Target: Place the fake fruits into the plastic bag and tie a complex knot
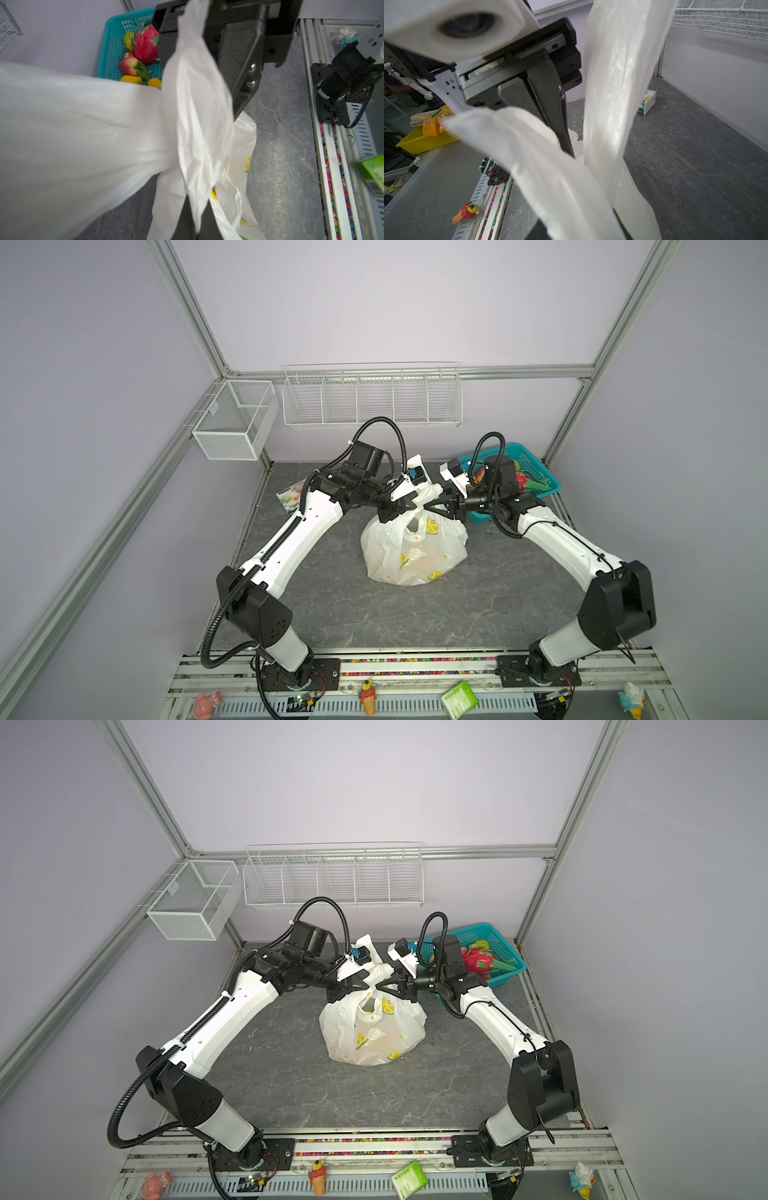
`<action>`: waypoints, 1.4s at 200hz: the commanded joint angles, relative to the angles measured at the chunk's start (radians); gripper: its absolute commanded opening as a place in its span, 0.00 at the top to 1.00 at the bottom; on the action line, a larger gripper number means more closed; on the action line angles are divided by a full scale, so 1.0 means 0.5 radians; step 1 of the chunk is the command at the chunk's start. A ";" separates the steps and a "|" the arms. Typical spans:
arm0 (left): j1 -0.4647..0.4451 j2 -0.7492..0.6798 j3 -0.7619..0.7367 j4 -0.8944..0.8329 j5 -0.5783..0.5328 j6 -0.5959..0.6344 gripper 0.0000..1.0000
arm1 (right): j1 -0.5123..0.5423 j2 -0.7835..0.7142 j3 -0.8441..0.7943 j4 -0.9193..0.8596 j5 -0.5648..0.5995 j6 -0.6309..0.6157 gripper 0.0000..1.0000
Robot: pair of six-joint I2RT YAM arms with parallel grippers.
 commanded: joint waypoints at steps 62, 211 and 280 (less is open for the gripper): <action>0.016 0.066 0.113 -0.079 -0.030 -0.003 1.00 | 0.025 -0.048 -0.047 0.038 -0.015 -0.006 0.73; 0.206 -0.154 -0.046 0.310 0.162 -0.509 0.43 | 0.038 -0.176 -0.189 0.136 0.158 0.125 0.93; 0.211 -0.010 0.134 0.541 0.301 -1.033 0.28 | 0.075 -0.170 -0.206 0.146 0.174 0.116 0.93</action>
